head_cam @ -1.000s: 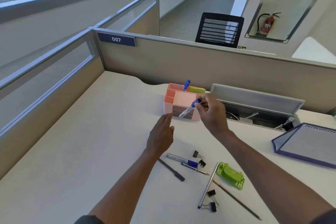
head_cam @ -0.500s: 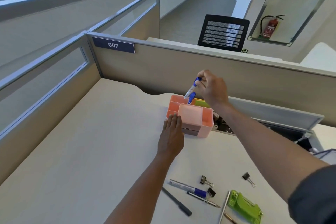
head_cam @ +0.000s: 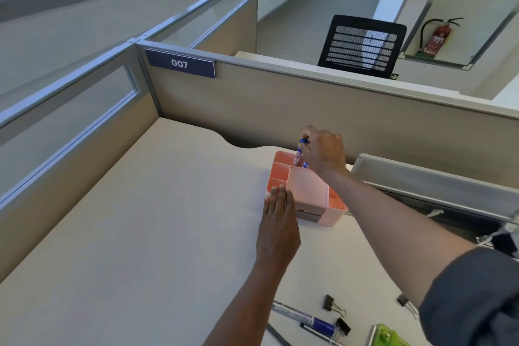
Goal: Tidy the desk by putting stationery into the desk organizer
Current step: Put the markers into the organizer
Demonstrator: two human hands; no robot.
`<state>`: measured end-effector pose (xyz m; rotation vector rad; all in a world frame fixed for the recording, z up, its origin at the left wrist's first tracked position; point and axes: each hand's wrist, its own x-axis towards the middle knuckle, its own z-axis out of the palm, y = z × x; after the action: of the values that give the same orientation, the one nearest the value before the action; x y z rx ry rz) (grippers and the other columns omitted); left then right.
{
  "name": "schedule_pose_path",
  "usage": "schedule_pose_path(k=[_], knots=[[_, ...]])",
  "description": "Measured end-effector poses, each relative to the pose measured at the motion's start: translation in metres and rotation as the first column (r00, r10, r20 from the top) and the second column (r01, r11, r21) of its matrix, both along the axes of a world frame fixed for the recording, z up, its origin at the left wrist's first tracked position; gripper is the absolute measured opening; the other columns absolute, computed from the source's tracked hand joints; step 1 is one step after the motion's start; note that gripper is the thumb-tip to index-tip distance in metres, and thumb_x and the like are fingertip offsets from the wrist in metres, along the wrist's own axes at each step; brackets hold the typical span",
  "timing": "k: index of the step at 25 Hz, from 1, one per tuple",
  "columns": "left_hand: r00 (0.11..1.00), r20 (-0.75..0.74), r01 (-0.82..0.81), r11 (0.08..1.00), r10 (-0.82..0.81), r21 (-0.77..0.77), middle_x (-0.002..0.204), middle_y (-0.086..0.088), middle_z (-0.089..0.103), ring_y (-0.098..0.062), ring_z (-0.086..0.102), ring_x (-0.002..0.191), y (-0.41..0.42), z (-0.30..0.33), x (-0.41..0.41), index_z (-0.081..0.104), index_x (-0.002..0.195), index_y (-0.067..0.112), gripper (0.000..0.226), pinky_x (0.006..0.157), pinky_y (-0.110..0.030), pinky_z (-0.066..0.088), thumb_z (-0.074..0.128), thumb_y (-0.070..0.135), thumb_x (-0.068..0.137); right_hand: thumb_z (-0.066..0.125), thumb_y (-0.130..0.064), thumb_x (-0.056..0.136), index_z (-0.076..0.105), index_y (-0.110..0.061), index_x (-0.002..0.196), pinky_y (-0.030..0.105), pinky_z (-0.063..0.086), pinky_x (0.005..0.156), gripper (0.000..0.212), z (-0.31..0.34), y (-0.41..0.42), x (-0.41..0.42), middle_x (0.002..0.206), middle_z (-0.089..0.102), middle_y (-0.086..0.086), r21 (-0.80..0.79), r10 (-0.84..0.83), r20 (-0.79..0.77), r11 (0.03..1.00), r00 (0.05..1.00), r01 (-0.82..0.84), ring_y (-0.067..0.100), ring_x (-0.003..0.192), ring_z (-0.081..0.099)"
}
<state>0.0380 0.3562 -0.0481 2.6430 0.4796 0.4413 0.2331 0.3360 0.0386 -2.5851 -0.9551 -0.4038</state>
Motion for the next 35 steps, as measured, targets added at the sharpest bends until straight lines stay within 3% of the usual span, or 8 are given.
schedule_pose_path(k=[7,11,16,20,23,27,32,35], knots=[[1.0,0.0,-0.008,1.0,0.008,-0.014,0.158,-0.011,0.024,-0.028,0.016,0.146,0.001,-0.004,0.0,0.028,0.149,0.006,0.07,0.114,-0.04,0.005,0.061,0.009,0.088,0.058,-0.017,0.087,0.056,-0.016,0.084,0.036,0.034,0.074,0.004,-0.016,-0.001,0.006,0.073,0.062,0.003,-0.107,-0.077,-0.058,0.992,0.995,0.071,0.029,0.08,0.057],[1.0,0.004,-0.02,1.0,0.02,0.004,0.159,-0.011,0.021,-0.027,0.011,0.147,0.0,-0.006,0.001,0.027,0.15,0.006,0.069,0.114,-0.038,0.001,0.057,0.007,0.089,0.056,-0.013,0.09,0.056,-0.014,0.094,0.04,0.039,0.08,0.004,-0.014,0.001,0.005,0.085,0.067,0.007,-0.201,-0.08,-0.051,0.977,0.995,0.068,0.03,0.089,0.056],[1.0,0.002,-0.004,1.0,0.004,-0.001,0.161,-0.007,0.013,-0.024,0.004,0.148,0.0,-0.002,-0.004,0.015,0.153,0.011,0.072,0.115,-0.035,0.002,0.054,0.01,0.092,0.054,-0.021,0.092,0.056,-0.013,0.1,0.041,0.042,0.079,0.012,-0.015,-0.006,0.002,0.096,0.066,0.007,-0.139,-0.061,-0.03,0.989,0.998,0.056,0.027,0.09,0.055],[0.999,0.017,0.039,0.999,-0.039,0.005,0.163,-0.002,0.0,-0.022,-0.005,0.149,-0.004,0.007,-0.012,0.004,0.154,0.021,0.078,0.115,-0.034,-0.001,0.053,0.011,0.093,0.054,-0.022,0.094,0.057,-0.011,0.11,0.04,0.044,0.087,0.02,-0.009,-0.023,-0.008,0.111,0.064,0.007,-0.109,-0.035,0.023,0.993,0.999,0.037,0.026,0.103,0.053],[0.999,-0.006,0.049,0.999,-0.049,-0.004,0.163,-0.002,-0.003,-0.022,-0.006,0.149,-0.013,0.017,-0.022,0.001,0.154,0.022,0.08,0.119,-0.037,0.006,0.052,0.009,0.093,0.056,-0.019,0.091,0.057,-0.011,0.111,0.038,0.043,0.09,0.021,-0.01,-0.043,-0.025,0.115,0.061,0.007,-0.073,-0.005,0.027,0.997,1.0,0.007,0.026,0.106,0.053],[0.995,-0.037,0.096,0.995,-0.095,0.039,0.16,-0.009,0.019,-0.026,0.015,0.148,-0.015,0.027,-0.038,0.014,0.153,0.01,0.072,0.117,-0.044,0.025,0.053,0.01,0.093,0.06,-0.021,0.086,0.058,-0.01,0.113,0.041,0.043,0.09,0.029,-0.001,-0.069,-0.052,0.112,0.062,0.01,-0.085,0.019,0.06,0.996,0.998,-0.014,0.031,0.106,0.055],[0.988,-0.062,0.145,0.988,-0.141,0.059,0.142,-0.006,0.052,-0.025,0.051,0.126,-0.028,0.032,-0.072,0.049,0.139,0.012,0.048,0.103,-0.037,0.042,0.06,0.013,0.092,0.064,-0.022,0.089,0.054,-0.009,0.123,0.042,0.047,0.096,0.038,-0.009,-0.111,-0.111,0.12,0.061,0.01,-0.056,0.081,-0.013,0.995,0.997,-0.082,0.029,0.112,0.055],[0.97,-0.133,0.214,0.975,-0.204,0.063,0.132,-0.003,0.061,-0.023,0.058,0.115,-0.041,0.022,-0.097,0.061,0.127,0.015,0.036,0.096,-0.035,0.044,0.058,0.013,0.091,0.059,-0.02,0.093,0.053,-0.011,0.125,0.039,0.048,0.098,0.034,-0.031,-0.142,-0.153,0.125,0.06,0.009,0.011,0.073,-0.107,0.997,0.992,-0.072,0.026,0.115,0.055]])
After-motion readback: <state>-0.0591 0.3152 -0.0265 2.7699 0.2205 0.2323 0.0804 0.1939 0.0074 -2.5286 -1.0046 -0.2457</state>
